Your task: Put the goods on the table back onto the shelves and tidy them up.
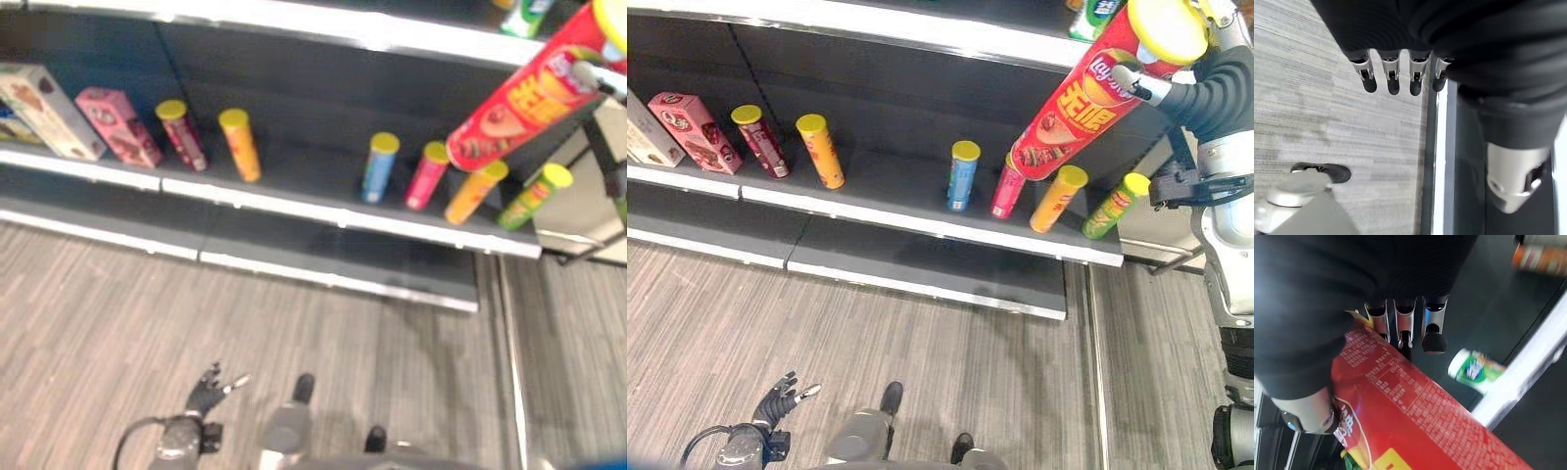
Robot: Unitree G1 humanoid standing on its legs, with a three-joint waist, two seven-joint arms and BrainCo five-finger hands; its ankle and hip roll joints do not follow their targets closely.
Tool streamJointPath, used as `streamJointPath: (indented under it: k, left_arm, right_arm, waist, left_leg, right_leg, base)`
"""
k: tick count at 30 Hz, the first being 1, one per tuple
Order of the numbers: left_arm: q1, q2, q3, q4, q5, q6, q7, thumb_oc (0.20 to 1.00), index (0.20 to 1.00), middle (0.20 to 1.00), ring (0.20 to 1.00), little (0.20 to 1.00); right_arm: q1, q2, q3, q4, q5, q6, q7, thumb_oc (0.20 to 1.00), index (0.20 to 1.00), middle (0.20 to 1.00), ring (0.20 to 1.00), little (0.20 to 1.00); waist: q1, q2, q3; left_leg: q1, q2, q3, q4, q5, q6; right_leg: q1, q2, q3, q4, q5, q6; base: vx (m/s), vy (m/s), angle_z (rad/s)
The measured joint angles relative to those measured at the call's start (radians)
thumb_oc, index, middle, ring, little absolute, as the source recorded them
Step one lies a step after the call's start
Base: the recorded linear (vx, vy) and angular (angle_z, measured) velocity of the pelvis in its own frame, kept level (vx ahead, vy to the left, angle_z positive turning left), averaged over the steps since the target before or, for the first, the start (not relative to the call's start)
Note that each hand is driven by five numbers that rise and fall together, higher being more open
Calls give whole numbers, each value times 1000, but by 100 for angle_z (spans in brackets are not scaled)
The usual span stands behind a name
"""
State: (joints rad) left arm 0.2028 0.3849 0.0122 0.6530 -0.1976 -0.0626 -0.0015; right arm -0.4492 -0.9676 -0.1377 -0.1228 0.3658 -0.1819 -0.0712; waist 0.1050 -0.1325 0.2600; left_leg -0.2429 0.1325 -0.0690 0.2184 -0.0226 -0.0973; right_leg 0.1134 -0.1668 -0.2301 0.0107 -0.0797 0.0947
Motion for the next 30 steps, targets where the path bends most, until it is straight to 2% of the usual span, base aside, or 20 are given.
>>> streamJointPath:
  k: [2,3,4,5,6,7,9,10,11,12,13,14,16,17,18,19,21,24,26,30]
  left_arm:
    - [-3,-4,-12,1,1,-1,0,1000,1000,1000,1000,1000]
    - [-18,-7,-37,9,2,-1,-1,1000,1000,1000,1000,1000]
    - [-11,-13,-45,6,2,-3,-2,1000,1000,1000,1000,1000]
    - [-6,-44,-52,8,6,2,-5,1000,1000,1000,1000,1000]
    - [-5,-52,-48,8,10,2,-7,1000,1000,1000,1000,1000]
    - [-21,-32,-36,8,18,4,-4,1000,1000,1000,1000,1000]
    - [-25,0,-31,-46,22,-7,-2,1000,1000,1000,1000,1000]
    - [-24,33,-29,-67,22,-9,-3,1000,1000,1000,1000,1000]
    - [-22,41,-16,-66,22,-10,-2,1000,1000,1000,1000,1000]
    - [-18,48,-10,-65,22,-9,0,1000,1000,1000,1000,1000]
    - [-17,53,-4,-63,22,-7,0,1000,1000,1000,1000,1000]
    - [-17,54,2,-63,22,-6,1,1000,1000,1000,1000,1000]
    - [-15,61,11,-65,22,-6,0,1000,1000,1000,1000,1000]
    - [-8,43,29,-62,22,-4,1,1000,1000,1000,1000,1000]
    - [18,12,24,-61,22,-4,2,1000,1000,1000,1000,1000]
    - [19,-13,12,-61,22,1,-2,1000,1000,1000,1000,1000]
    - [24,-40,-27,-68,22,1,-8,1000,1000,1000,1000,1000]
    - [30,-77,-13,-84,22,-1,-7,1000,1000,1000,1000,1000]
    - [51,-78,-9,-101,22,-1,-7,1000,1000,1000,1000,1000]
    - [80,-69,0,-102,22,-1,-4,1000,1000,1000,1000,1000]
  right_arm:
    - [62,21,-26,-1,0,3,4,200,200,200,200,200]
    - [134,30,-83,-25,0,-1,6,200,200,200,200,200]
    - [172,53,-108,-30,0,0,9,200,200,200,200,200]
    - [191,59,-118,-41,-10,29,17,200,200,200,200,200]
    - [203,75,-143,-58,-16,35,23,200,200,200,200,200]
    - [220,136,-152,-69,-19,40,16,200,200,200,200,200]
    - [228,150,-133,-78,-34,49,28,200,200,200,200,200]
    - [227,160,-121,-80,-51,63,32,200,200,200,200,200]
    - [225,158,-105,-81,-54,63,31,200,200,200,200,200]
    - [224,158,-92,-82,-54,63,32,200,200,200,200,200]
    - [224,156,-73,-83,-56,62,32,200,200,200,200,200]
    - [224,155,-60,-82,-63,63,34,200,200,200,200,200]
    - [221,116,-36,-82,-75,63,43,200,200,200,200,200]
    - [208,90,-14,-83,-75,63,53,200,200,200,200,200]
    - [187,42,14,-80,-75,58,61,200,200,200,200,200]
    - [200,30,2,-80,-83,60,61,200,200,200,200,200]
    - [206,3,-8,-80,-96,65,66,200,200,200,200,200]
    - [216,-2,-20,-79,-112,71,74,200,200,200,200,200]
    - [220,1,-16,-78,-117,73,91,200,200,200,200,200]
    - [226,14,36,-77,-173,82,110,200,200,200,200,200]
  waist:
    - [-5,24,0]
    - [-4,45,-7]
    - [-4,61,-12]
    - [-31,114,-24]
    - [-44,132,-28]
    - [-58,85,-29]
    - [-58,87,-29]
    - [-47,88,-29]
    - [-43,86,-30]
    - [-42,86,-29]
    - [-42,86,-29]
    - [-41,91,-29]
    - [-37,97,-23]
    - [-36,110,-13]
    - [-37,121,-1]
    - [-64,132,4]
    - [-75,148,9]
    - [-75,162,30]
    - [-63,160,35]
    - [-48,150,46]
  left_leg:
    - [8,142,-22,-47,14,-64]
    - [20,184,-40,-81,26,-99]
    - [30,200,-46,-112,36,-101]
    - [116,193,-39,-202,61,-112]
    - [139,164,-15,-225,97,-166]
    - [135,77,2,-218,115,-125]
    - [132,5,31,-186,84,-74]
    - [125,-45,64,-137,55,-24]
    - [133,-67,81,-125,40,0]
    - [142,-86,87,-125,28,21]
    - [142,-98,93,-113,19,36]
    - [143,-103,91,-112,18,39]
    - [134,-103,62,-108,3,84]
    - [138,-83,63,-127,12,92]
    - [139,-51,65,-145,28,73]
    - [127,-54,27,-145,30,70]
    - [120,-51,-3,-152,34,62]
    - [99,-44,-29,-149,53,34]
    - [86,-49,-36,-150,62,22]
    - [67,-63,-54,-148,62,22]
  right_leg:
    - [18,-5,-5,-4,6,17]
    - [23,-13,12,-3,10,40]
    - [30,-23,10,-1,2,55]
    - [49,-70,21,-12,8,101]
    - [59,-107,18,-16,19,122]
    - [50,-190,-6,-8,51,127]
    - [-2,-258,-20,38,172,102]
    - [-44,-315,-10,97,276,102]
    - [-75,-348,1,141,317,108]
    - [-100,-371,-3,173,341,120]
    - [-110,-390,-14,183,298,133]
    - [-107,-378,-37,176,250,119]
    - [-150,-233,-1,188,107,117]
    - [-199,-150,36,222,42,106]
    - [-260,-7,63,180,26,70]
    - [-238,15,81,159,38,33]
    - [-239,28,77,144,40,38]
    - [-253,28,41,177,31,22]
    - [-262,20,29,189,26,18]
    - [-269,5,10,191,19,21]
  base:
    - [104,448,22]
    - [78,347,23]
    - [111,703,7]
    - [72,538,-6]
    - [23,472,-1]
    - [-31,269,2]
    - [-80,451,-19]
    - [-88,480,-30]
    - [-57,357,-20]
    - [-14,177,-13]
    - [-17,124,-5]
    - [-11,220,7]
    - [-2,133,9]
    - [24,20,-11]
    - [29,15,15]
    - [33,-53,40]
    - [17,-75,39]
    - [24,-51,26]
    - [4,-52,22]
    - [-50,-22,18]
